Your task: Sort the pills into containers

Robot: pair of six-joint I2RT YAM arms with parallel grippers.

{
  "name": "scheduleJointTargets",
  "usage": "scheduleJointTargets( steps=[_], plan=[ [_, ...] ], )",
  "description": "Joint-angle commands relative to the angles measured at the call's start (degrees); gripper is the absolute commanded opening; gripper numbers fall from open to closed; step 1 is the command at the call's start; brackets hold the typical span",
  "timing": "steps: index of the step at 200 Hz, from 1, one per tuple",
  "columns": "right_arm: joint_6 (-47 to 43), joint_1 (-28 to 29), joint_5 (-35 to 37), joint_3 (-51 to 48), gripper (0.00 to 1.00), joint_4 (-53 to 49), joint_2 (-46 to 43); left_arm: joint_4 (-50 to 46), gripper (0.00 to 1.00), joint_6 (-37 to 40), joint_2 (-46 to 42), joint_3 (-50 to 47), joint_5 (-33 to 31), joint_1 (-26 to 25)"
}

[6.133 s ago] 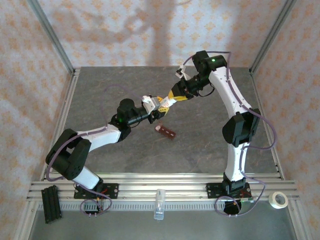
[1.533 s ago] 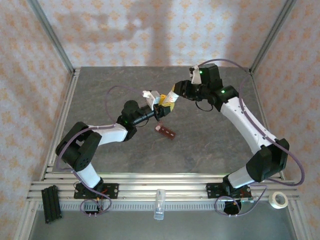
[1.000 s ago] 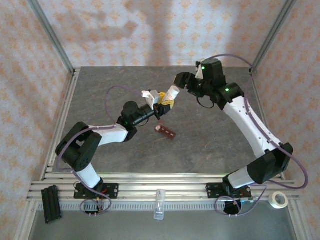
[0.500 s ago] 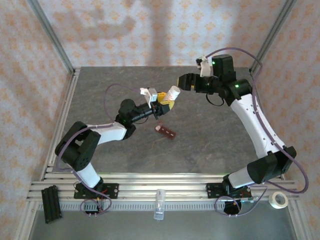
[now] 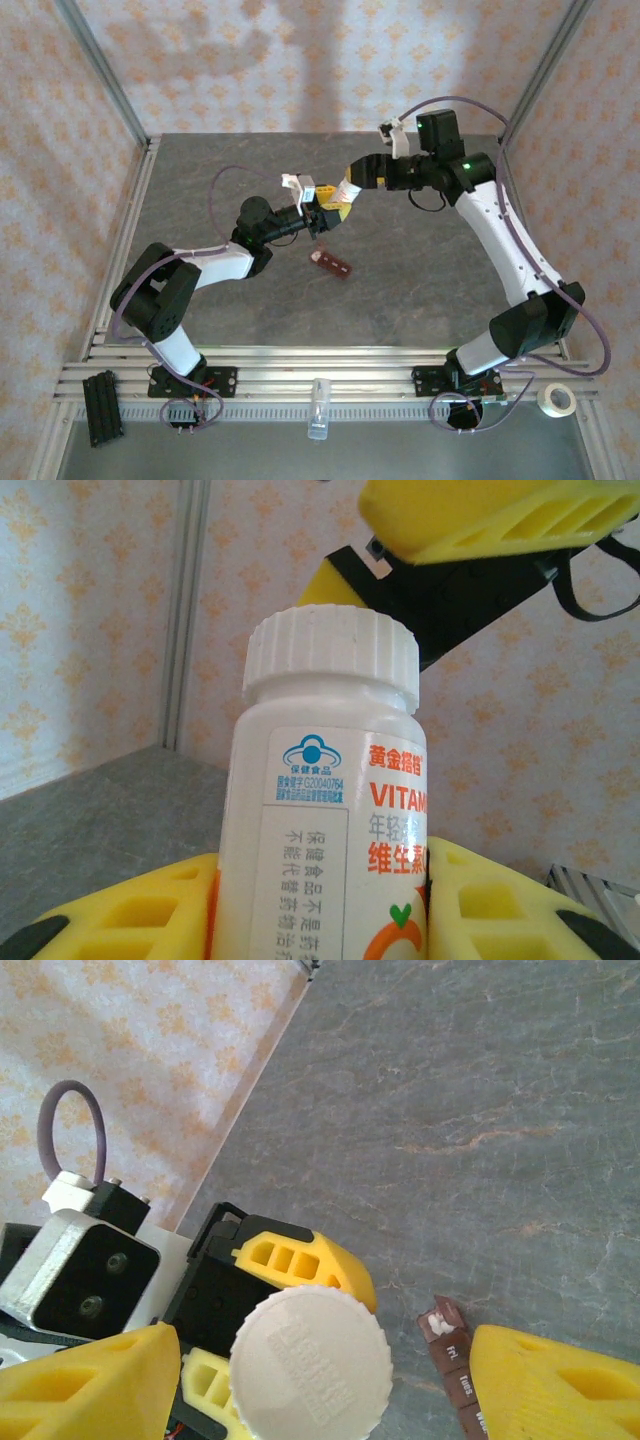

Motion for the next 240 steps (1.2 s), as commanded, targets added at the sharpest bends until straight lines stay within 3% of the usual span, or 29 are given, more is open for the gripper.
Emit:
scheduleJointTargets(
  steps=[1, 29, 60, 88, 117, 147, 205, 240],
  plan=[
    [-1.29, 0.65, -1.43, 1.12, 0.76, -0.92, 0.46, 3.29, 0.0, -0.44, -0.36, 1.82, 1.16, 0.6],
    [-1.15, 0.73, -1.18, 0.95, 0.71, -0.89, 0.73, 3.26, 0.0, -0.44, -0.31, 1.82, 1.11, 0.6],
    [-0.56, 0.68, -1.32, 0.43, 0.52, -0.87, 1.24, 3.27, 0.0, -0.44, -0.21, 1.74, 1.04, 0.56],
    [0.43, 0.72, -2.34, -1.16, 0.41, 0.16, 1.3, 3.37, 0.0, -0.35, -0.08, 1.69, 0.82, 0.6],
    [4.48, 1.16, -1.61, -4.33, 0.4, 3.86, 0.14, 3.33, 0.0, -0.1, -0.08, 1.77, -0.58, 0.57],
    [12.39, 3.46, 4.12, -8.32, 0.4, 8.46, -0.95, 2.37, 0.0, 4.18, -1.44, 0.64, -5.25, -0.09],
    [31.4, 8.36, 19.3, -16.99, 0.4, 17.23, -1.2, -5.12, 0.0, 22.09, -6.25, -2.06, -22.69, -4.81],
    [35.9, 9.58, 24.71, -19.31, 0.4, 19.52, -1.88, -5.24, 0.0, 24.44, -5.72, -1.96, -26.98, -5.81]
  ],
)
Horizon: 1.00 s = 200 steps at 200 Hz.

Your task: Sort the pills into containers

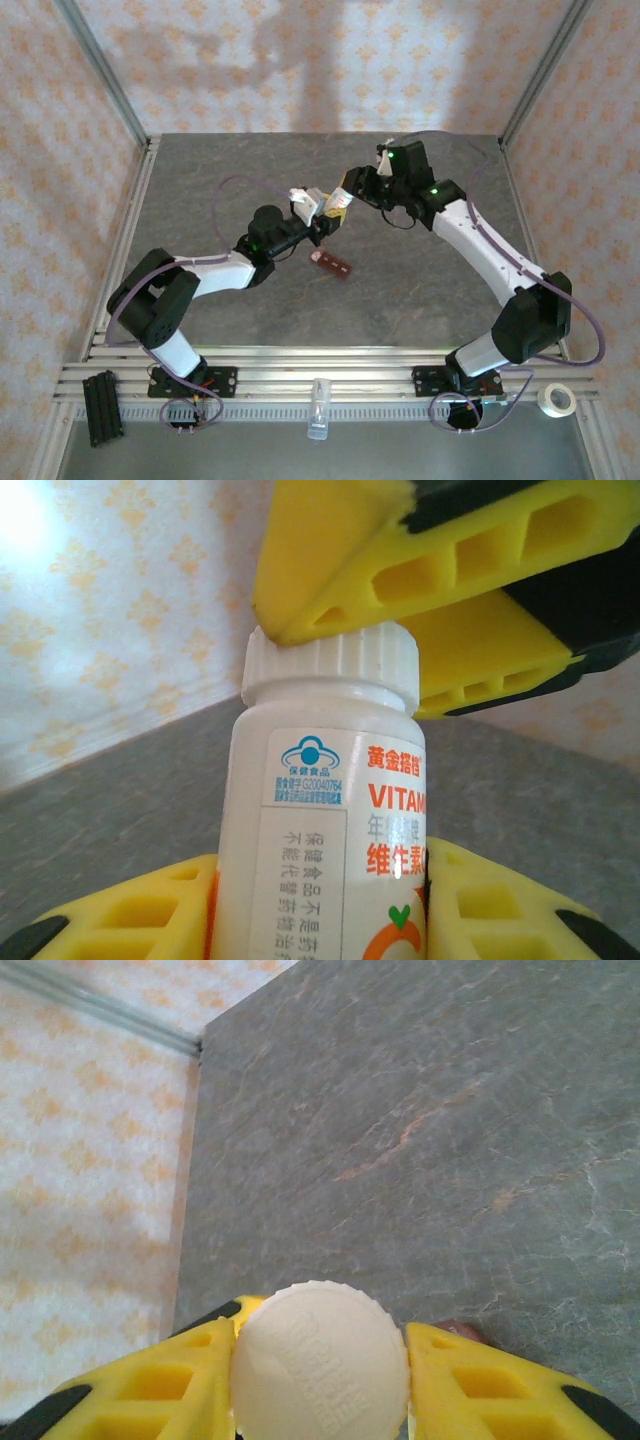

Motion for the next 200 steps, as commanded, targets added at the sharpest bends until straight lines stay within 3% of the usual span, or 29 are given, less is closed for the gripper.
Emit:
scheduleJointTargets(
  steps=[1, 35, 70, 101, 141, 169, 200],
  plan=[
    [6.22, 2.13, 5.09, -2.53, 0.4, -0.21, -0.54, 7.44, 0.0, 5.51, -3.5, 1.54, -4.99, -1.33],
    [6.38, 2.12, 7.33, 0.16, 0.45, -2.46, -0.45, 9.32, 0.0, 4.12, -1.93, 1.21, -5.48, -1.33],
    [3.42, 0.28, 7.2, 8.34, 0.67, -8.5, 0.68, 9.5, 0.0, 3.4, -0.74, 1.05, -5.95, -1.11],
    [-0.69, -2.75, 4.63, 12.56, 0.77, -10.7, -0.61, 9.6, 0.0, 1.77, -0.37, 1.09, -4.05, 0.08],
    [-12.19, -5.56, -1.17, 14.53, 0.78, -12.72, -1.02, 11.18, 0.0, -5.02, 0.75, 2.14, 5.74, 3.28],
    [-21.9, -6.91, -8.97, 12.41, 0.78, -11.44, -1.68, 12.05, 0.0, -9.48, 1.4, 3.38, 12.4, 4.8],
    [-24.95, -6.87, -16.44, 11.56, 0.78, -9.88, -1.44, 12.43, 0.0, -13.21, 2.34, 4.47, 17.49, 5.87]
  ],
)
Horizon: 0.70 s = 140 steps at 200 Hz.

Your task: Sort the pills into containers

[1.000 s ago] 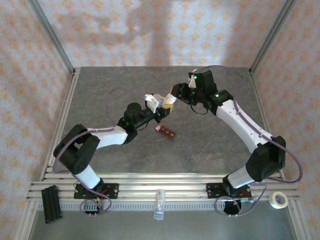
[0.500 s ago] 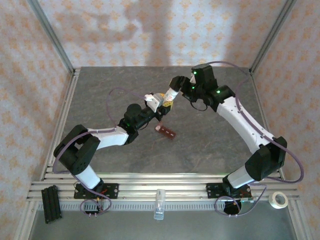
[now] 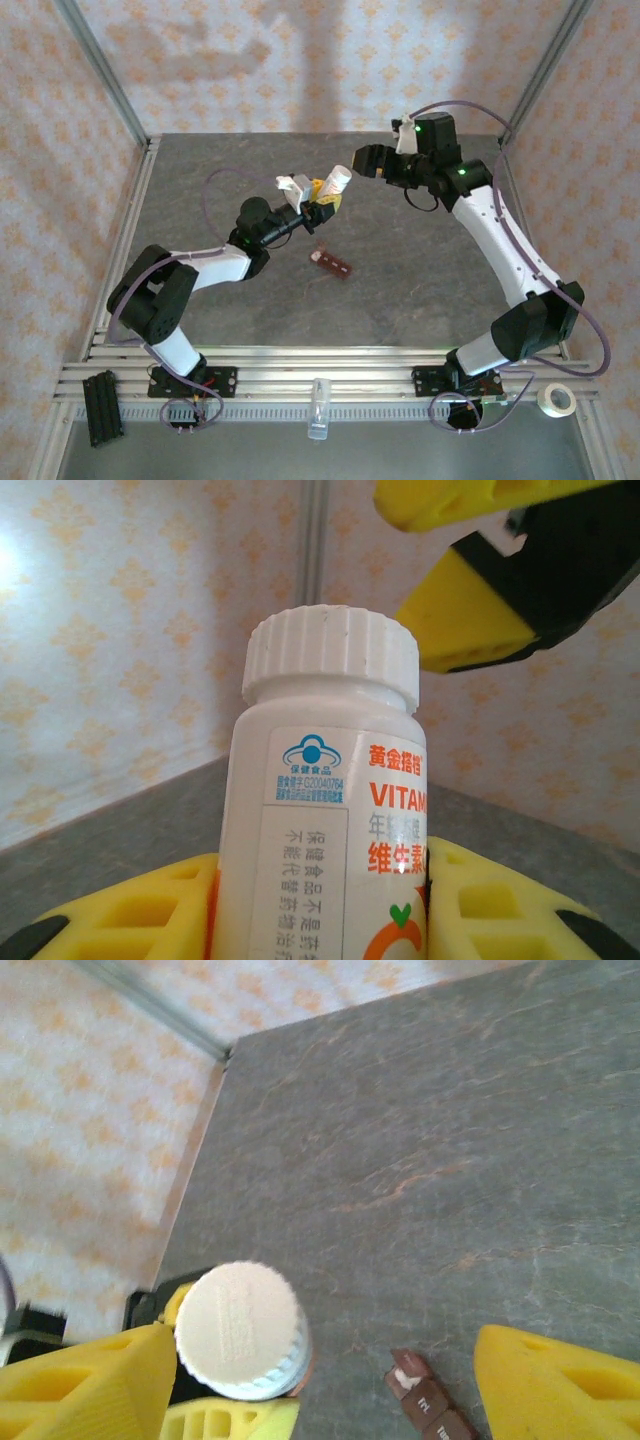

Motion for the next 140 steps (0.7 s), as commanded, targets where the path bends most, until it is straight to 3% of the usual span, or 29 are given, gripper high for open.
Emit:
scheduleJointTargets(
  steps=[1, 22, 140],
  plan=[
    [-6.36, 0.0, -8.54, -0.68, 0.78, 1.16, -1.48, 4.11, 0.0, -4.69, 1.0, 2.33, 7.06, 0.65],
    [-5.65, 0.17, -12.25, -0.77, 0.78, 2.66, -0.78, 4.19, 0.0, -5.37, 1.26, 2.32, 8.23, 0.67],
    [-5.96, 0.73, -12.48, -0.31, 0.69, 1.7, 2.61, 4.67, 0.0, -7.09, 0.98, 2.68, 10.06, 0.7]
  ],
)
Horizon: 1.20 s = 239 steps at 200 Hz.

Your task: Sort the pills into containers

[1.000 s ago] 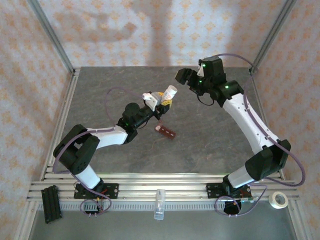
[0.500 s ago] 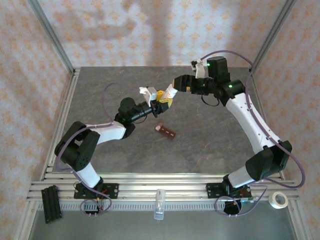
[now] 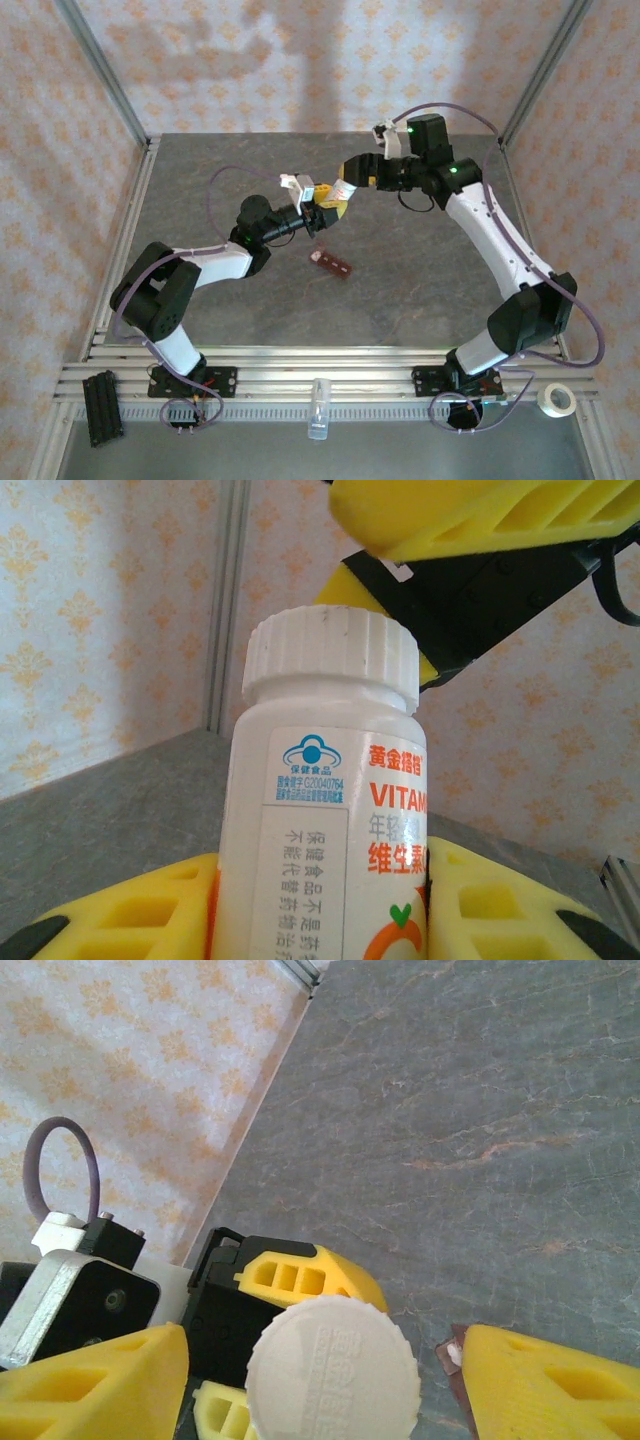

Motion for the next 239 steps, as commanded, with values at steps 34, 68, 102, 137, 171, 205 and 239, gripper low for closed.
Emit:
scheduleJointTargets(
  steps=[34, 68, 102, 137, 171, 205, 239],
  plan=[
    [-1.43, 0.3, -1.56, -0.79, 0.6, 0.58, 0.45, 3.36, 0.0, -0.95, 0.08, 1.9, 1.55, 0.42],
    [-1.4, 0.4, -2.08, -2.18, 0.47, 0.8, 0.46, 3.36, 0.0, -1.09, 0.24, 2.24, 1.59, 0.43],
    [0.73, 0.67, -0.79, -4.4, 0.39, 2.72, -0.18, 3.36, 0.0, -1.22, 0.44, 2.62, 1.51, 0.44],
    [8.4, 1.89, 4.35, -7.3, 0.32, 6.23, -0.53, 3.62, 0.0, -0.31, -0.08, 2.36, 0.0, -0.11],
    [19.63, 5.89, 13.65, -11.22, 0.31, 11.44, -1.65, 2.01, 0.0, 6.54, -2.3, 0.63, -7.34, -2.83],
    [29.44, 10.11, 23.59, -14.57, 0.31, 14.64, -2.43, -2.53, 0.0, 17.22, -4.51, -0.45, -17.79, -7.15],
    [31.0, 11.52, 26.5, -15.94, 0.32, 16.57, -3.13, -1.67, 0.0, 17.8, -3.83, -0.38, -20.94, -8.24]
  ],
)
